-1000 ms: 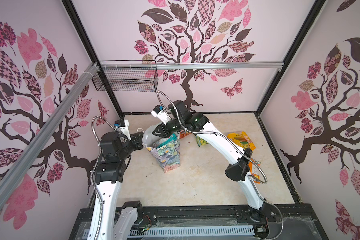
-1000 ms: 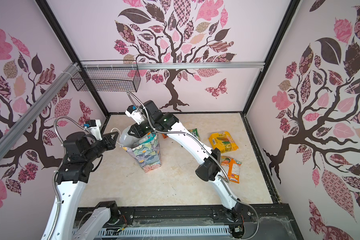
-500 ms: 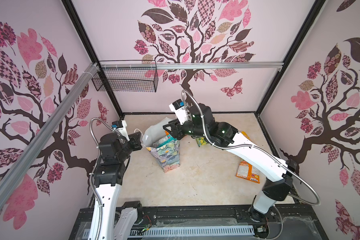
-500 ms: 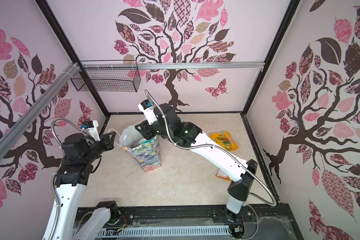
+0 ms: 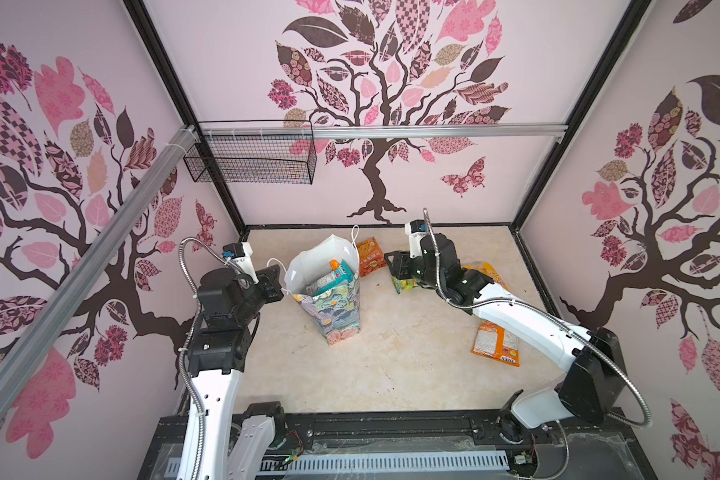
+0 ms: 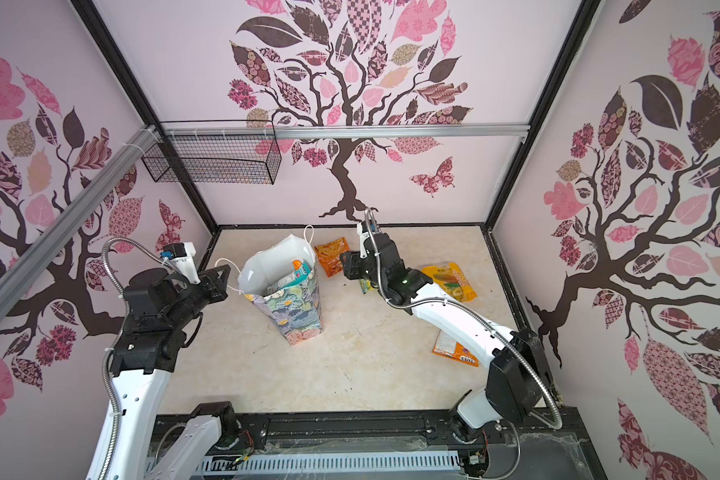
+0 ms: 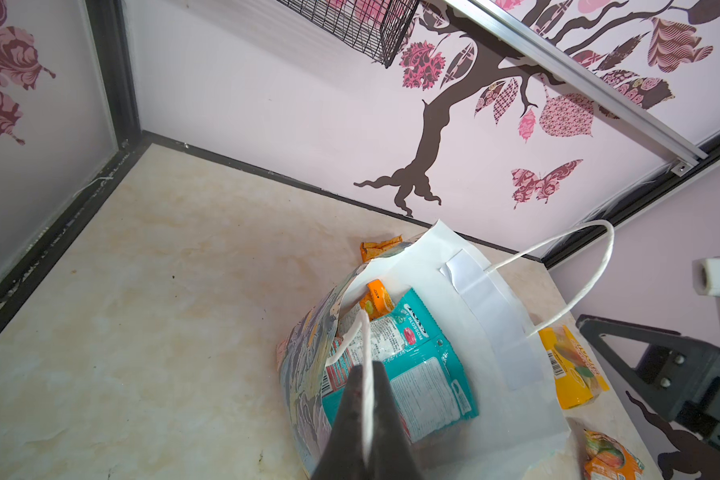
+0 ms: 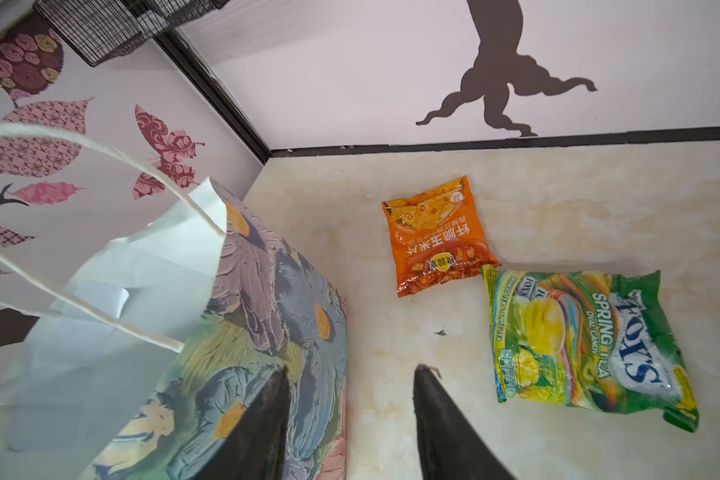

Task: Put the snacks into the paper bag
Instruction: 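Withdraw the right gripper and move it over the green Fox's Spring Tea packet, then lower the right gripper and close it on the green packet's top edge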

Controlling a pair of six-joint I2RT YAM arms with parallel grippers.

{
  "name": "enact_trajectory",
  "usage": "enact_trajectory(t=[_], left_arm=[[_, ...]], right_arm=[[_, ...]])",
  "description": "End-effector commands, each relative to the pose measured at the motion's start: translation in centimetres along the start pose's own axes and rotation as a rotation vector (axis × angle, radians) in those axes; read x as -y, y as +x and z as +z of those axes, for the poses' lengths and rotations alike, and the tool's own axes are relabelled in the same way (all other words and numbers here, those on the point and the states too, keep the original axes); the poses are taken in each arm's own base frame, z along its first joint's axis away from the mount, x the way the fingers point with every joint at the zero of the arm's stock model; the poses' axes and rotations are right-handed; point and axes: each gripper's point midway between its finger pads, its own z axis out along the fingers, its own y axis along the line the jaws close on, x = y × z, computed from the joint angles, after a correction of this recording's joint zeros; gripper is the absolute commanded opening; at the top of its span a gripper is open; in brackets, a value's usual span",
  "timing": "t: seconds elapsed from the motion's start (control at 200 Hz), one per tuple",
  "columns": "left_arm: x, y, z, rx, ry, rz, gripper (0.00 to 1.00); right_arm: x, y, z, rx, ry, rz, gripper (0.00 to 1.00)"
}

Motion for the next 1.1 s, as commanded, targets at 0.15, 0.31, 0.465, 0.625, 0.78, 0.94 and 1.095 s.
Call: enact_trajectory(t=[0.15, 0.31, 0.465, 0.625, 0.78, 0.94, 1.095], left_arm=[[-0.1, 0.5, 0.5, -0.015, 0.012, 0.005, 0.0], [0.1, 0.9, 1.1, -0.041, 0.03, -0.003, 0.0], [0.2, 1.2, 1.4, -0.065, 0.044, -0.008, 0.0], [0.3, 1.1, 1.3, -0.058, 0.045, -0.007, 0.0], [0.3, 1.0, 1.2, -0.052, 0.043, -0.006, 0.0], [0.5, 1.0, 1.1, -0.054, 0.052, -0.006, 0.0], [0.6, 0.9, 0.9, -0.048, 0.054, -0.003, 0.0]], right_arm=[[8.1, 0.1, 0.9, 0.115, -0.033, 0.306, 0.53], [12.8, 2.4, 1.6, 0.157, -0.062, 0.519, 0.52], [15.3, 3.7, 2.0, 0.151, 0.039, 0.525, 0.57], [17.6, 4.8, 1.6, 0.201, 0.127, 0.539, 0.6], [18.9, 5.8, 2.1, 0.173, 0.155, 0.559, 0.63], [19.6, 6.6, 2.3, 0.158, 0.166, 0.577, 0.65], [20.7, 7.4, 2.3, 0.144, 0.195, 0.586, 0.65]])
